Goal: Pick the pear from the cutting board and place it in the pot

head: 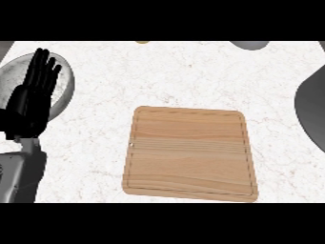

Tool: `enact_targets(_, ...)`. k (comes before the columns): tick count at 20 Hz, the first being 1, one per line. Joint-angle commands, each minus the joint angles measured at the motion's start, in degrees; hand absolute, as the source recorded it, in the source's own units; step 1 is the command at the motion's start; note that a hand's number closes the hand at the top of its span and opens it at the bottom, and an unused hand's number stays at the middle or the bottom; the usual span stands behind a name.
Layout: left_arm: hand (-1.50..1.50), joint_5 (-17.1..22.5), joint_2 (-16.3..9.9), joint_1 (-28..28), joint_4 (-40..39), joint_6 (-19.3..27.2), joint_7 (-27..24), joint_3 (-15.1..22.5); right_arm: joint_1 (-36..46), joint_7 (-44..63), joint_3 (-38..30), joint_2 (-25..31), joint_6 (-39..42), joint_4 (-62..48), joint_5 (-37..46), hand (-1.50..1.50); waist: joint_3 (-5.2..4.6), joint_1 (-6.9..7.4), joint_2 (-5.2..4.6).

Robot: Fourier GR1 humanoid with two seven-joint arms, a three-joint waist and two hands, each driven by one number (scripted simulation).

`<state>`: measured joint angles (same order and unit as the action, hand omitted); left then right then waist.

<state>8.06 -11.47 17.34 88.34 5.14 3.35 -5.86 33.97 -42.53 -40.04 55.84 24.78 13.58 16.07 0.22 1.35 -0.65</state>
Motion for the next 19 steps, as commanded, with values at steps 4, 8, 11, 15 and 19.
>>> enact_targets(4, 0.00, -0.3, 0.6, -0.6, -1.1, -0.1, -1.8, -0.1, -1.5, -1.0, -5.0, 5.3, 9.6, -4.0, -5.4, -1.50, 0.25, -0.03, -0.31)
enact_targets(8, 0.00, -0.4, 0.6, -0.8, -1.5, -0.3, -1.4, 0.2, -4.4, -2.2, -5.9, 6.4, 8.7, -3.7, -6.2, -1.50, 0.46, -0.17, -0.57)
enact_targets(11, 0.00, -0.2, 0.6, -0.5, -0.1, -0.1, -0.8, 0.2, -5.1, -1.4, -6.5, 7.6, 11.3, -3.6, -7.2, -1.50, 0.55, 0.02, -0.40)
enact_targets(15, 0.00, 0.8, -0.2, -2.3, 0.4, -1.4, -2.0, -0.7, -6.9, -1.2, -7.0, 7.9, 9.9, -3.2, -7.8, -1.50, 0.63, 0.51, -0.52)
enact_targets(19, 0.00, 0.0, 0.5, -0.4, 0.8, 0.2, -0.6, -0.2, -8.5, -1.2, -7.1, 8.3, 10.6, -2.6, -8.1, -1.50, 0.85, -0.18, -0.57)
